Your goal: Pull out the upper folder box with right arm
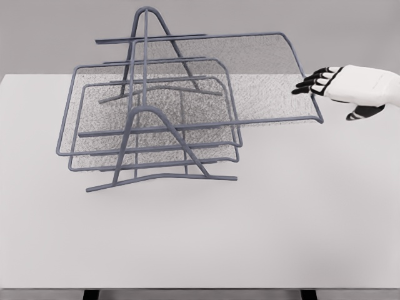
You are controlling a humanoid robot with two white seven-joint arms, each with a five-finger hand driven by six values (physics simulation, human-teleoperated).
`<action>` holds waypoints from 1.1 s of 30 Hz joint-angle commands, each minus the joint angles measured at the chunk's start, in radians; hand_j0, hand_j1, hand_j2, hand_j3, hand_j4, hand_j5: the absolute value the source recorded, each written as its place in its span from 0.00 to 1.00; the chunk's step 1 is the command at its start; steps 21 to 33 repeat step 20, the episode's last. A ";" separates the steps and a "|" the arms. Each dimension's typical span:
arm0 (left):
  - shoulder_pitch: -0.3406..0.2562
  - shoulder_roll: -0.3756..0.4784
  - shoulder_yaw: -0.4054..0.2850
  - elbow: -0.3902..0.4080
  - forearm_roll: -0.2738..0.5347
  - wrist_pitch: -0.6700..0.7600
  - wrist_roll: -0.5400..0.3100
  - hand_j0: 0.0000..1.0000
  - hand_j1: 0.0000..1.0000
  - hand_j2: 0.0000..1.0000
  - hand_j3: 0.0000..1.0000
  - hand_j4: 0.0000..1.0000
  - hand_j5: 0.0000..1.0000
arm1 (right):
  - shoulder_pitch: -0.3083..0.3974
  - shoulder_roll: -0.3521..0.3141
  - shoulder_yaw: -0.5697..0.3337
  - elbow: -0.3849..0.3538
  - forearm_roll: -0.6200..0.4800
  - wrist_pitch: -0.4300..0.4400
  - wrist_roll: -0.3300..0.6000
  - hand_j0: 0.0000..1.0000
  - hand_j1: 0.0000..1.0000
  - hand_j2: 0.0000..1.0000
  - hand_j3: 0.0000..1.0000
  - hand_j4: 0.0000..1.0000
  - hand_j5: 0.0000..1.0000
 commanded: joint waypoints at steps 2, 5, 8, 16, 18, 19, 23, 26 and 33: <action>0.000 0.000 0.000 0.000 0.000 0.000 0.000 1.00 1.00 1.00 1.00 1.00 1.00 | 0.003 -0.011 -0.048 0.002 -0.043 0.000 0.001 1.00 1.00 1.00 1.00 1.00 1.00; 0.000 0.000 0.000 0.000 0.000 0.000 0.000 1.00 1.00 1.00 1.00 1.00 1.00 | 0.002 -0.011 -0.060 0.000 -0.082 0.000 0.001 1.00 1.00 1.00 1.00 1.00 1.00; 0.000 0.000 0.000 0.000 0.000 0.000 0.000 1.00 1.00 1.00 1.00 1.00 1.00 | 0.020 -0.006 -0.085 -0.035 -0.145 0.000 0.001 1.00 1.00 1.00 1.00 1.00 1.00; 0.000 0.000 0.000 0.000 0.000 0.000 0.000 1.00 1.00 1.00 1.00 1.00 1.00 | 0.051 -0.054 -0.097 -0.118 -0.205 0.000 0.001 1.00 1.00 1.00 1.00 1.00 1.00; -0.002 0.000 0.000 0.000 0.000 0.001 0.000 1.00 1.00 1.00 1.00 1.00 1.00 | 0.060 -0.055 -0.101 -0.118 -0.206 0.000 0.001 1.00 1.00 1.00 1.00 1.00 1.00; 0.000 0.000 0.000 0.000 0.002 0.000 0.000 1.00 1.00 1.00 1.00 1.00 1.00 | 0.060 -0.057 -0.101 -0.118 -0.205 0.000 0.001 1.00 1.00 1.00 1.00 1.00 1.00; 0.000 0.000 0.000 0.000 0.000 0.000 0.000 1.00 1.00 1.00 1.00 1.00 1.00 | 0.060 -0.057 -0.101 -0.118 -0.206 0.000 0.001 1.00 1.00 1.00 1.00 1.00 1.00; 0.000 0.000 0.000 0.000 0.000 0.000 0.000 1.00 1.00 1.00 1.00 1.00 1.00 | 0.060 -0.057 -0.101 -0.118 -0.206 0.000 0.001 1.00 1.00 1.00 1.00 1.00 1.00; 0.000 0.000 0.000 0.000 0.000 0.000 0.000 1.00 1.00 1.00 1.00 1.00 1.00 | 0.060 -0.057 -0.101 -0.118 -0.206 0.000 0.001 1.00 1.00 1.00 1.00 1.00 1.00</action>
